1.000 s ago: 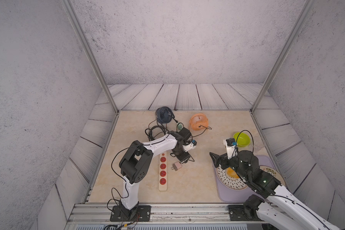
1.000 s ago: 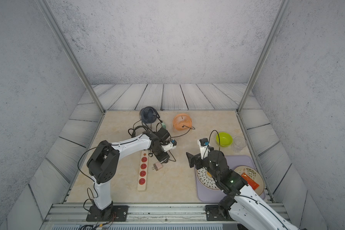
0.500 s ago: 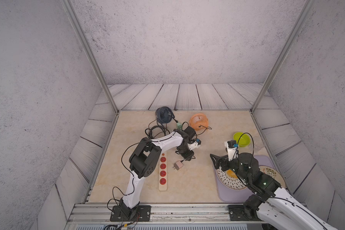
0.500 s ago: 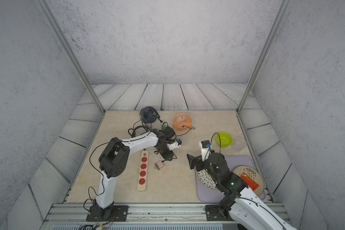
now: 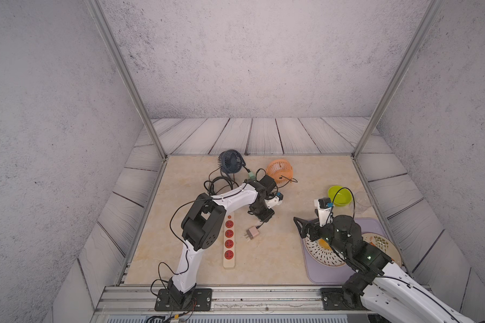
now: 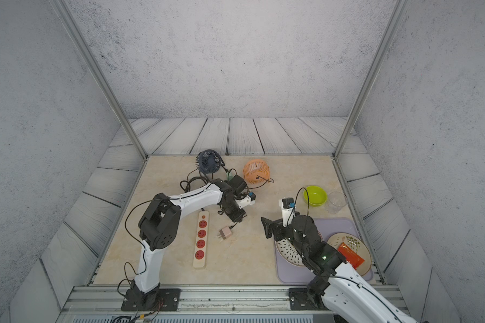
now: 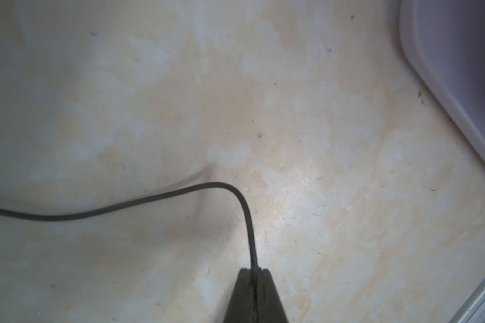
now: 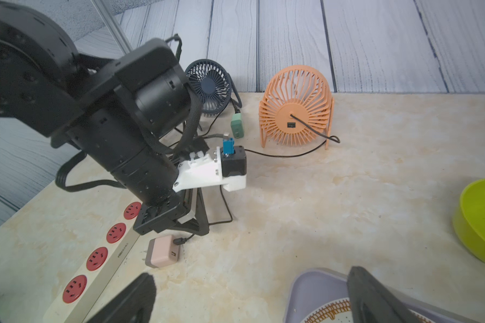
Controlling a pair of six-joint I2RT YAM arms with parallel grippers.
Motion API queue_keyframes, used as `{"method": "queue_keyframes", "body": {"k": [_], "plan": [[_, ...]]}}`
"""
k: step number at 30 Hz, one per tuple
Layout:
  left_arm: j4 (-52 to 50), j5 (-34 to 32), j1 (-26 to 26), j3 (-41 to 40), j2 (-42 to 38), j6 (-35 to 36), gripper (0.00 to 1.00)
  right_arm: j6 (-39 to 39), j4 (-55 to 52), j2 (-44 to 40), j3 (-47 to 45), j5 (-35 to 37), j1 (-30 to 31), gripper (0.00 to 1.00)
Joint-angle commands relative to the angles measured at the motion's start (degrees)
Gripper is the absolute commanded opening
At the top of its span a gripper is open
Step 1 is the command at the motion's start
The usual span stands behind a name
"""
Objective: Plug the desk fan into the power strip
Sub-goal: Pick up the plug from the center of the board.
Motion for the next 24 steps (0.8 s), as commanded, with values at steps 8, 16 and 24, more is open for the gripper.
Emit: {"method": "queue_keyframes", "body": {"k": [8,16,24], "plan": [[-0.6,5.7,2.9,2.1,-10.7,-7.5,0.00,2.8,4.6,5.1,1.5,-6.2,-0.1,0.97],[2.2,15.4,10.2,4.1,-17.8,-16.5,0.00,5.6,14.3,12.7,2.0,-10.3,-0.1,0.95],[4.0,19.0,12.4,4.7,-23.1,-18.0,0.00,3.0,35.4,21.4,-0.9,-17.4,0.5,0.91]]}}
